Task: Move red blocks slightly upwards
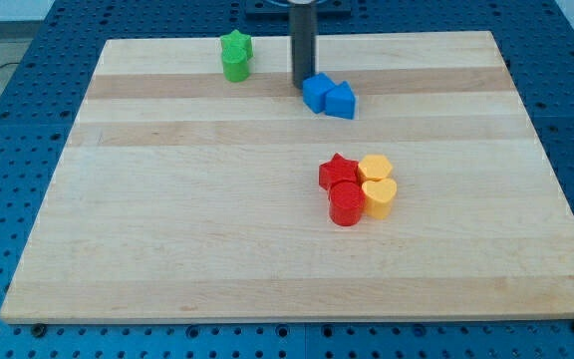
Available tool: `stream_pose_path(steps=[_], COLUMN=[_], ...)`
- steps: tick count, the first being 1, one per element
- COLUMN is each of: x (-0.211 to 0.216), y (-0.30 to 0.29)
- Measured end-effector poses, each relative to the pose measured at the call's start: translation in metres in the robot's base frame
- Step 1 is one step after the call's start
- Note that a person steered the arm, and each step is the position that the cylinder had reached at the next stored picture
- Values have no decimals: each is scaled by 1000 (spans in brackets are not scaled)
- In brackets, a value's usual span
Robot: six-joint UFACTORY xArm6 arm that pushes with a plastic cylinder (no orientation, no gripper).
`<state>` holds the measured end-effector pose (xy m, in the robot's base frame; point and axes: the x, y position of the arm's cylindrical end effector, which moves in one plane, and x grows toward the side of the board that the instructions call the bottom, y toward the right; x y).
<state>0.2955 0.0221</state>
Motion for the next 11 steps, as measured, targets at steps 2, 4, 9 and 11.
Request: stream_pose_path(steps=[2,4,9,11], x=[22,21,254,249], y=[25,154,136,35])
